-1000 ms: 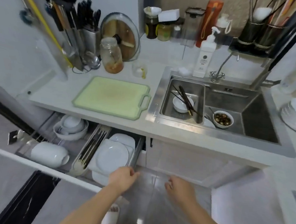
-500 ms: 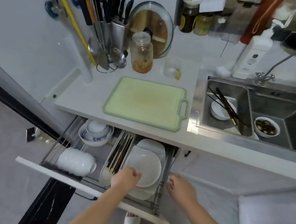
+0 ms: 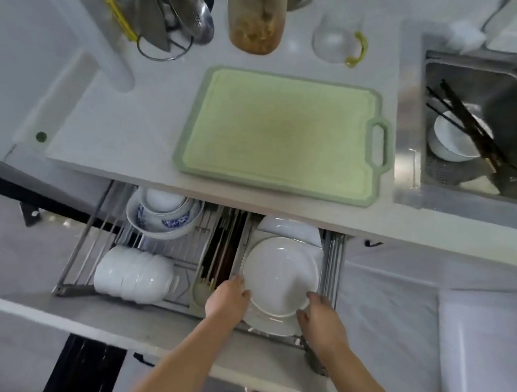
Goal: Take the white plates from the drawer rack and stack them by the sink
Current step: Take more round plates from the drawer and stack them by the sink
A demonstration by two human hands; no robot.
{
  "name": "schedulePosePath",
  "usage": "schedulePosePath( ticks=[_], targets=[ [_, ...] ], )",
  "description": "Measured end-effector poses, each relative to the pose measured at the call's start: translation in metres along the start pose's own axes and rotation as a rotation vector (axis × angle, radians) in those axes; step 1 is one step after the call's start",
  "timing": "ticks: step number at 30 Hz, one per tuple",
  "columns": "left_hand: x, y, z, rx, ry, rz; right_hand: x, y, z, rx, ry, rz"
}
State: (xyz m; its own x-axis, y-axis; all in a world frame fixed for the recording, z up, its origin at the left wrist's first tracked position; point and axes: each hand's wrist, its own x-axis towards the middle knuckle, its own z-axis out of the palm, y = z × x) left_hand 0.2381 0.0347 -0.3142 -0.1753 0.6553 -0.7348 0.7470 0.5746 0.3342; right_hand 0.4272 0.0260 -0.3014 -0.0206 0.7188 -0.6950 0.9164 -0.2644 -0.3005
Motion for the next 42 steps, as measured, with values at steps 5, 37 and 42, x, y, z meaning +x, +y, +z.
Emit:
schedulePosePath(
  ticks=[5,37,42],
  targets=[
    [0.032,-0.001,0.018,-0.018,0.001,-0.066,0.029,0.002,0.021,0.067,-0.002,0.132],
    [0.048,-0.013,0.017,-0.269,0.136,-0.104,0.06,0.0,0.034,0.16,0.188,0.29],
    [0.019,-0.01,-0.004,-0.397,0.166,-0.087,0.04,-0.005,0.009,0.26,0.222,0.176]
  ],
)
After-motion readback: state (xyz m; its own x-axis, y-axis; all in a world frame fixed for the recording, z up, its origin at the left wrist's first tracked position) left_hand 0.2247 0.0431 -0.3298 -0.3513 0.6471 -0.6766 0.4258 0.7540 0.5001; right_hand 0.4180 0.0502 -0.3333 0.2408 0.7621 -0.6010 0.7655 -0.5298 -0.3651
